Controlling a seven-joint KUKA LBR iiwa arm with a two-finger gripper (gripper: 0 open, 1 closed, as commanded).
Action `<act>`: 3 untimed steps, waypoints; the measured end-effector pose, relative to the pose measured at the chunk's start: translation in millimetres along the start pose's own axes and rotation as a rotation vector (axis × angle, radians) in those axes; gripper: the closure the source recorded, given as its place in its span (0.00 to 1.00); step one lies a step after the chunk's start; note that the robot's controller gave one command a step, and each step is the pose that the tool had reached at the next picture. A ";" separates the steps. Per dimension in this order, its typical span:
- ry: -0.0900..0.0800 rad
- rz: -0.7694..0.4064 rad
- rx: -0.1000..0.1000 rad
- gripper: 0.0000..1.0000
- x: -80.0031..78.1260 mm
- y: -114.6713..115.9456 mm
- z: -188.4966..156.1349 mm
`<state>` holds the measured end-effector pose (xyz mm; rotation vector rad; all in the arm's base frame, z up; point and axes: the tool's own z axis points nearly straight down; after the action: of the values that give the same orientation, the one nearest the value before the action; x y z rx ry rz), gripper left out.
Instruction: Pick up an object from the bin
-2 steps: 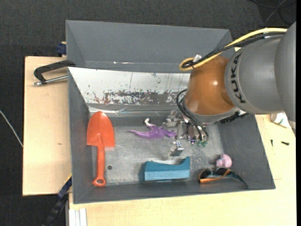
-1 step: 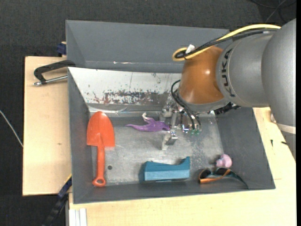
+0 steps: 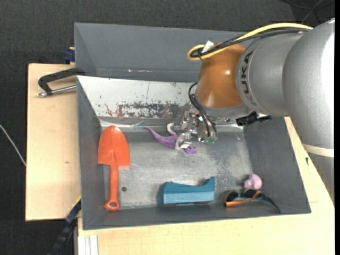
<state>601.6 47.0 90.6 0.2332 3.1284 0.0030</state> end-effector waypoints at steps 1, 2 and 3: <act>0.000 0.000 0.000 1.00 0.0 0.0 0.0; 0.007 -0.003 0.002 1.00 4.2 -9.6 -50.4; 0.001 0.041 0.001 1.00 28.7 21.3 -100.2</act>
Offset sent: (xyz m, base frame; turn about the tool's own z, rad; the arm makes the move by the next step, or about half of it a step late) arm -0.0076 -0.0171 0.0957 -0.0053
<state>575.9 72.2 190.8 0.2969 3.1239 0.0015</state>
